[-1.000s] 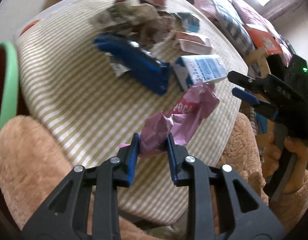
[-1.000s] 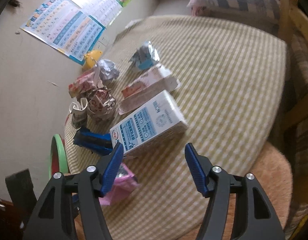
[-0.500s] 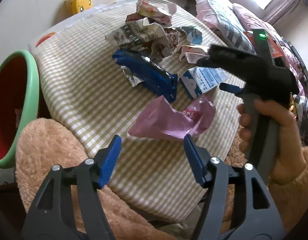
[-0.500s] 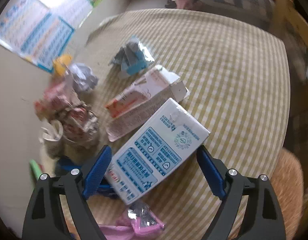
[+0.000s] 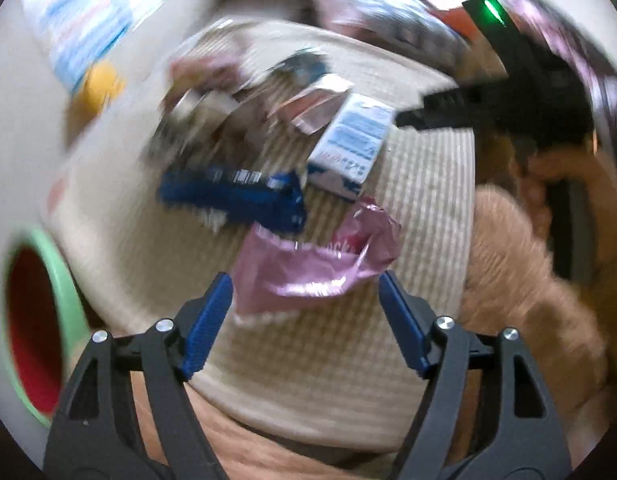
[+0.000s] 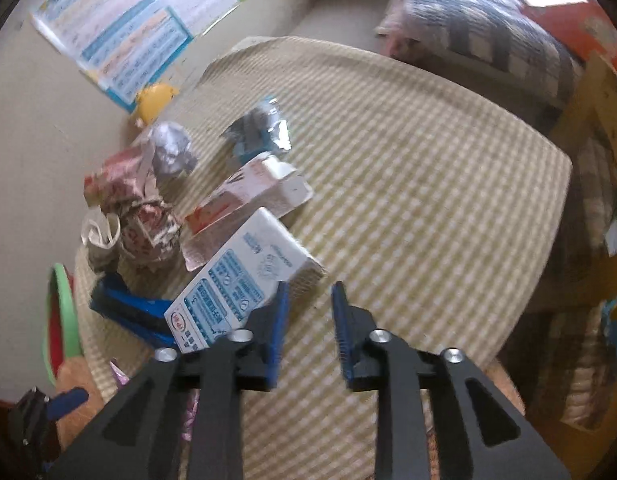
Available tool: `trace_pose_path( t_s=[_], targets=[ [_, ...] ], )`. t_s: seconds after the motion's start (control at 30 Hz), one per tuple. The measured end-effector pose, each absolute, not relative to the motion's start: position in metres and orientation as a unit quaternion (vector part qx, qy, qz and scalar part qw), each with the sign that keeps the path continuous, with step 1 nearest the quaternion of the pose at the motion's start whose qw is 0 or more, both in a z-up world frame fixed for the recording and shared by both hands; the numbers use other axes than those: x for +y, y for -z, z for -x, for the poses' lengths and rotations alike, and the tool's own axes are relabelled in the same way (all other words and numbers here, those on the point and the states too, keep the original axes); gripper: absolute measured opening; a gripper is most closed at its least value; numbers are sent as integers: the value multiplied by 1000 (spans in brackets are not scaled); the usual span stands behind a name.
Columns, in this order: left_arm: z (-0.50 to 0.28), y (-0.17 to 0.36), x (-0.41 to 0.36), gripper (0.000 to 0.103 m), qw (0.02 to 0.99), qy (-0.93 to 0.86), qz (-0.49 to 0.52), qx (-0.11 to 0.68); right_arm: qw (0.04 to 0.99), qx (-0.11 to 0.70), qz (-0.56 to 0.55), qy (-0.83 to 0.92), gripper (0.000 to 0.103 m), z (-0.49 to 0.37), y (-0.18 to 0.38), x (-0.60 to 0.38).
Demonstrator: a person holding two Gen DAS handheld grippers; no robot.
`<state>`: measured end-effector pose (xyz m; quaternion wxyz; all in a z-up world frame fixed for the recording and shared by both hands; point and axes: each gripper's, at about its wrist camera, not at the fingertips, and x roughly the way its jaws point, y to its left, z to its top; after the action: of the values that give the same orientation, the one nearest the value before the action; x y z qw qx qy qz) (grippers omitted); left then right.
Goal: Collect trash
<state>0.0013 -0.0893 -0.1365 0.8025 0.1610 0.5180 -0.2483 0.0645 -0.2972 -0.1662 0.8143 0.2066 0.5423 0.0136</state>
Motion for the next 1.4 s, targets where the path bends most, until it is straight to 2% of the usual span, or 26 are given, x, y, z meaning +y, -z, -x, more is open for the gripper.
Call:
trace_pose_path(
  t_s=[0.03, 0.07, 0.2, 0.4, 0.43, 0.47, 0.53, 0.57, 0.67, 0.7, 0.8, 1.0, 1.03, 1.23, 1.4],
  targets=[
    [-1, 136, -99, 74, 796, 262, -205, 505, 813, 537, -223, -14, 54, -61, 167, -302],
    [0, 137, -106, 74, 789, 274, -238, 496, 811, 532, -241, -10, 56, -58, 167, -306],
    [2, 160, -132, 74, 723, 337, -342, 497, 795, 532, -291, -14, 56, -53, 173, -313],
    [-11, 197, -144, 74, 684, 336, -371, 531, 795, 524, -305, -28, 58, -48, 163, -310],
    [-14, 202, -144, 70, 684, 331, -366, 537, 796, 522, -304, -31, 58, -48, 160, -308],
    [-16, 204, -143, 58, 687, 325, -361, 541, 798, 521, -302, -32, 60, -49, 159, -306],
    [-20, 205, -140, 42, 690, 321, -338, 554, 802, 519, -295, -35, 63, -51, 155, -300],
    [-21, 205, -139, 31, 693, 319, -327, 558, 802, 520, -291, -35, 63, -52, 155, -297],
    [-21, 198, -127, 23, 710, 308, -286, 564, 796, 533, -287, -30, 63, -57, 161, -287],
    [-21, 194, -122, 23, 717, 305, -266, 567, 792, 538, -288, -26, 64, -58, 164, -284],
    [-18, 172, -97, 22, 750, 291, -158, 573, 783, 549, -292, -5, 77, -66, 172, -274],
    [-5, 155, -48, 22, 781, 240, 23, 576, 788, 551, -266, 71, 77, -93, 177, -246],
    [-3, 155, -37, 22, 781, 232, 51, 578, 790, 552, -251, 88, 80, -97, 178, -240],
    [-6, 146, -26, 23, 789, 222, 81, 567, 808, 551, -148, 148, 81, -116, 185, -214],
    [-3, 144, -21, 23, 789, 226, 84, 565, 799, 565, -171, 115, 80, -116, 193, -217]
  ],
)
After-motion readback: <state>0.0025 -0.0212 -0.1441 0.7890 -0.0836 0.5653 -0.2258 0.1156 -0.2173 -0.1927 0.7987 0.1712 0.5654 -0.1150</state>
